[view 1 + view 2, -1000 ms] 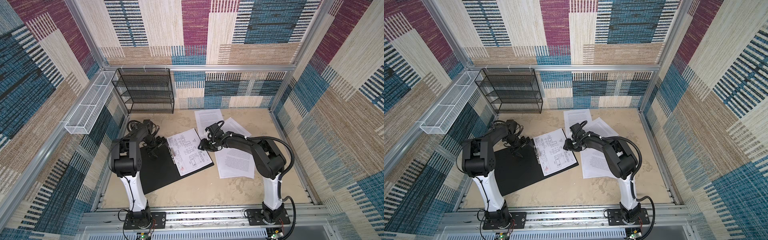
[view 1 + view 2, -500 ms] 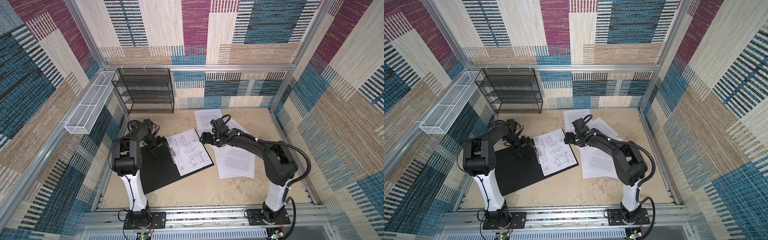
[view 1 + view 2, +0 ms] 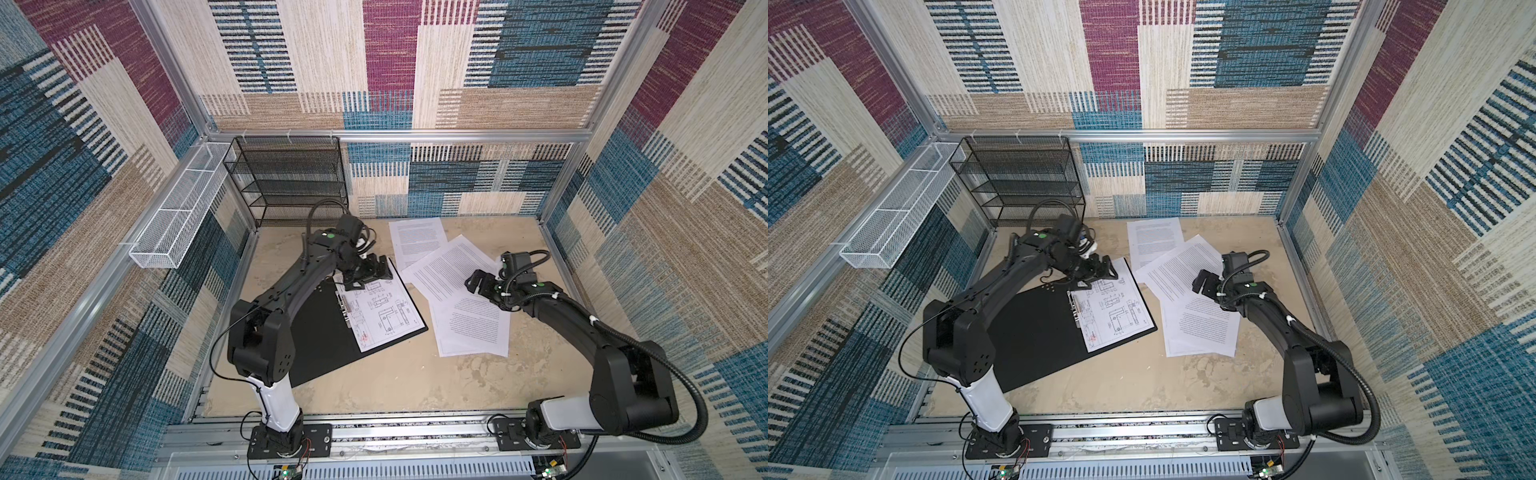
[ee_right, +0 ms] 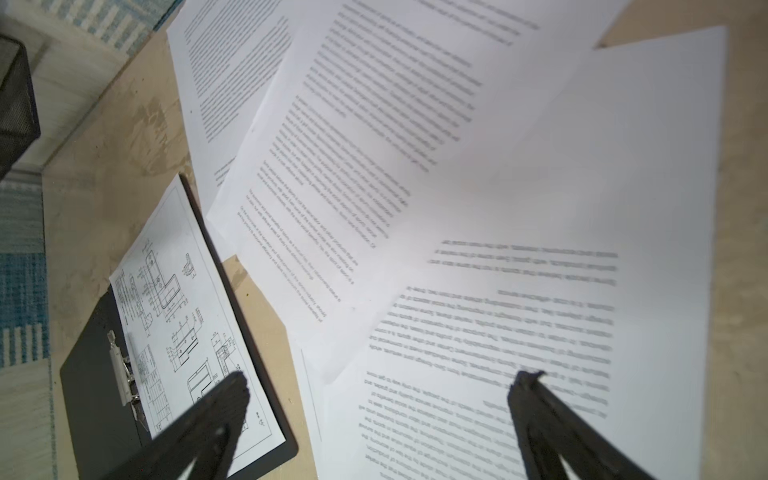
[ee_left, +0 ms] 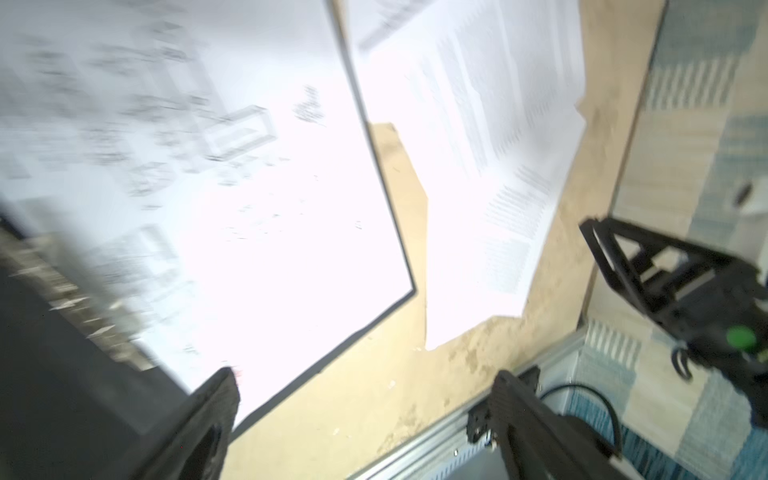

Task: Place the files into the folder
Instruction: 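Pinch the top printed text sheet edges with both grippers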

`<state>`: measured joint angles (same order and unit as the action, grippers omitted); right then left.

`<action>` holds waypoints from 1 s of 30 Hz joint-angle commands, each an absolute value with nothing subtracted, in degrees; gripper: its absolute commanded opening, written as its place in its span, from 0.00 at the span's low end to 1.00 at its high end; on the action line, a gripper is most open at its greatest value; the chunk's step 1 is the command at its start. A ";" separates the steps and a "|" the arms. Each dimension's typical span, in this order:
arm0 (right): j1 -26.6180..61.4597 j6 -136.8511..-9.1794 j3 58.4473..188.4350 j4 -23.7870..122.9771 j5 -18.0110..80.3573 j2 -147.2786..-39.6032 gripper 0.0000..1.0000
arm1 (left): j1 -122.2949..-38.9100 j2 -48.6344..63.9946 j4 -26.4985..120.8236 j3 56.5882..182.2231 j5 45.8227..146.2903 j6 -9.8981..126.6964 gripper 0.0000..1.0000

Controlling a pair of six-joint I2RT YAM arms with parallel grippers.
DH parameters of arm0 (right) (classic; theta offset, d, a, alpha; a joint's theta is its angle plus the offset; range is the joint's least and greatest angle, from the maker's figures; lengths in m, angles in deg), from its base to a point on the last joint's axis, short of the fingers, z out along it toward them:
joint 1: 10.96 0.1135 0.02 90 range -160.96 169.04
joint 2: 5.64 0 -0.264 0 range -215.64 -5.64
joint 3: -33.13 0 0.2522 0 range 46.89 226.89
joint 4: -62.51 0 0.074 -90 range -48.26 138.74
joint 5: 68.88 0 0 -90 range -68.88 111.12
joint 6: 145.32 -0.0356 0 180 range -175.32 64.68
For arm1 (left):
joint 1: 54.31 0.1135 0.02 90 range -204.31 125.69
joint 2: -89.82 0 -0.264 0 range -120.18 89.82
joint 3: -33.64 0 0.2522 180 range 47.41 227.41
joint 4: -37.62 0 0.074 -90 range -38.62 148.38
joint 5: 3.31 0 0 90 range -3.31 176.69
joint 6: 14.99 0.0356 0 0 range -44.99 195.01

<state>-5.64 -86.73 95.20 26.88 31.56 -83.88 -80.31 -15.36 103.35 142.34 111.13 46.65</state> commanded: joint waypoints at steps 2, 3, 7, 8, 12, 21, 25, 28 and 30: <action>-11.63 -88.44 90.72 28.75 33.08 -79.97 1.00 | -89.53 -22.74 102.60 150.43 113.62 46.83 0.94; -13.29 -88.37 89.86 29.02 33.86 -79.82 1.00 | -91.57 -25.31 102.56 152.96 114.34 46.71 0.94; -18.18 -88.66 86.23 31.72 36.41 -80.00 1.00 | -97.90 -34.72 102.55 162.54 116.86 45.68 0.94; -18.94 -88.79 85.58 32.39 36.67 -79.95 1.00 | -98.86 -36.83 102.60 164.23 117.70 45.45 0.94; -21.81 -88.77 84.06 34.57 39.34 -80.48 1.00 | -102.13 -44.62 102.59 171.63 119.38 44.09 0.93; -24.33 -87.76 82.68 38.50 44.17 -83.41 1.00 | -104.36 -53.19 102.60 175.58 123.23 43.31 0.93; -24.48 -87.15 82.81 40.06 46.07 -85.86 1.00 | -104.36 -54.05 102.62 174.29 123.10 43.67 0.93; -24.49 -87.47 83.26 40.57 45.75 -87.56 0.99 | -104.36 -53.84 102.63 172.08 121.61 43.71 0.93; -24.43 -87.71 83.33 40.64 45.75 -88.73 1.00 | -104.33 -53.66 102.62 170.10 120.40 43.30 0.93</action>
<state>-24.48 -87.94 82.99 38.85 45.11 -87.59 -104.29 -53.20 100.35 171.98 123.26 43.65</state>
